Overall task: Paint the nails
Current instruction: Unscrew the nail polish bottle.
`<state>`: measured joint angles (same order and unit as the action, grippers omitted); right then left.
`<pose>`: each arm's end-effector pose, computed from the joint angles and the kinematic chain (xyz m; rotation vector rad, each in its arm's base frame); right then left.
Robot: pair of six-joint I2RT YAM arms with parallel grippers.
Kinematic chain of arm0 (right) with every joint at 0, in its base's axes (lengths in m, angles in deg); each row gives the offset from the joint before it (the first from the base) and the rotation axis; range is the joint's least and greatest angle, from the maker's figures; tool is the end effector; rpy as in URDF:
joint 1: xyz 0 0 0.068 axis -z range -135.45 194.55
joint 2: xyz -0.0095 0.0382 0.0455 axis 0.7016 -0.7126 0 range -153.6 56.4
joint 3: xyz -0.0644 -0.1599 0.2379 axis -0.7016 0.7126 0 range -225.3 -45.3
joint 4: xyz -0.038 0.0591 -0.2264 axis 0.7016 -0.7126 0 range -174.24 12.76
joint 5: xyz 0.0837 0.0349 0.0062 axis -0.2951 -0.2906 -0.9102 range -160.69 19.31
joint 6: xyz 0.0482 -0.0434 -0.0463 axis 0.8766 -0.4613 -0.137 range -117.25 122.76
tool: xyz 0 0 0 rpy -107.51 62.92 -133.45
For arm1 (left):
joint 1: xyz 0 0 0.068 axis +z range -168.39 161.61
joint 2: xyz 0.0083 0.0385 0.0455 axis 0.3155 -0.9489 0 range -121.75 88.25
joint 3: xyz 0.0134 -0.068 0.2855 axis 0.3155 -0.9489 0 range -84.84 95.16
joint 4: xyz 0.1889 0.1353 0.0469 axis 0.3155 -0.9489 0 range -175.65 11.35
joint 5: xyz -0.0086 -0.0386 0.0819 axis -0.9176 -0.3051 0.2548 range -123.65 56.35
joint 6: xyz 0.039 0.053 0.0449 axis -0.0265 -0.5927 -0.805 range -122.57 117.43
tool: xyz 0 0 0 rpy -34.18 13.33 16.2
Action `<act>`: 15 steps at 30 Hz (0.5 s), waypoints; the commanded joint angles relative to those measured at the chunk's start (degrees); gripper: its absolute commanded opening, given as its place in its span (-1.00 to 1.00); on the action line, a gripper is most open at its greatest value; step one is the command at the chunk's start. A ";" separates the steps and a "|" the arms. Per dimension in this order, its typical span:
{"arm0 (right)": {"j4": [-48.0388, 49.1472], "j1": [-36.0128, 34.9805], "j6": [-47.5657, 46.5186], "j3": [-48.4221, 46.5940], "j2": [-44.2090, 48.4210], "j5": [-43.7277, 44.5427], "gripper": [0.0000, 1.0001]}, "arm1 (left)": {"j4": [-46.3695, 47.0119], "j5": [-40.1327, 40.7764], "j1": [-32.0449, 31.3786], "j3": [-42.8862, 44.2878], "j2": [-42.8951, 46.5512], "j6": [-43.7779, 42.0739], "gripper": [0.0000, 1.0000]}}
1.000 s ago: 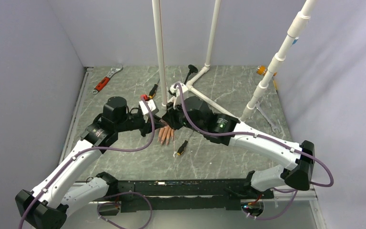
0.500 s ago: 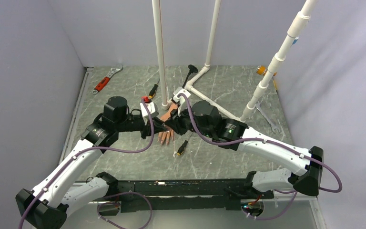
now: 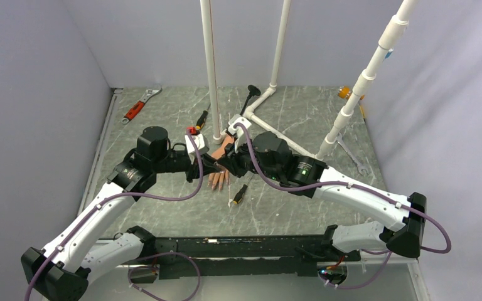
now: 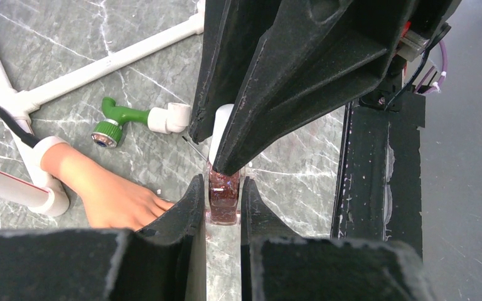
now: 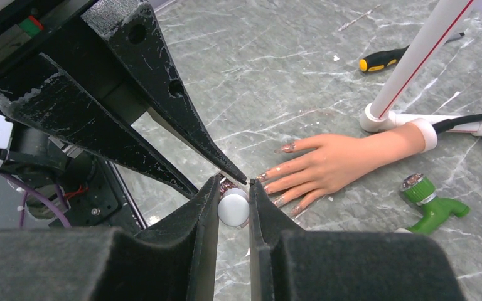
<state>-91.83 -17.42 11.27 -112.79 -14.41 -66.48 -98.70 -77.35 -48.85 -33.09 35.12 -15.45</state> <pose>0.1376 0.2480 0.3866 -0.8332 1.7710 0.7627 0.1344 -0.1340 0.3516 1.1716 1.5569 -0.9406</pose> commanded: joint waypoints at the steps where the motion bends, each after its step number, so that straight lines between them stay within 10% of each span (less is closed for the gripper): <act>1: -2.23 -0.43 -0.23 -2.61 0.72 1.19 -1.00 | 5.03 -1.74 -0.17 1.53 0.42 -0.49 -1.00; 15: -3.67 0.48 2.20 -3.83 1.86 3.00 -1.00 | 4.79 -1.15 -0.17 1.61 0.65 -0.57 -1.00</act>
<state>-93.86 -17.47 12.10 -114.08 -14.36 -65.19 -97.76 -77.40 -48.87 -33.09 35.15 -15.43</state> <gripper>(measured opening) 0.204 0.175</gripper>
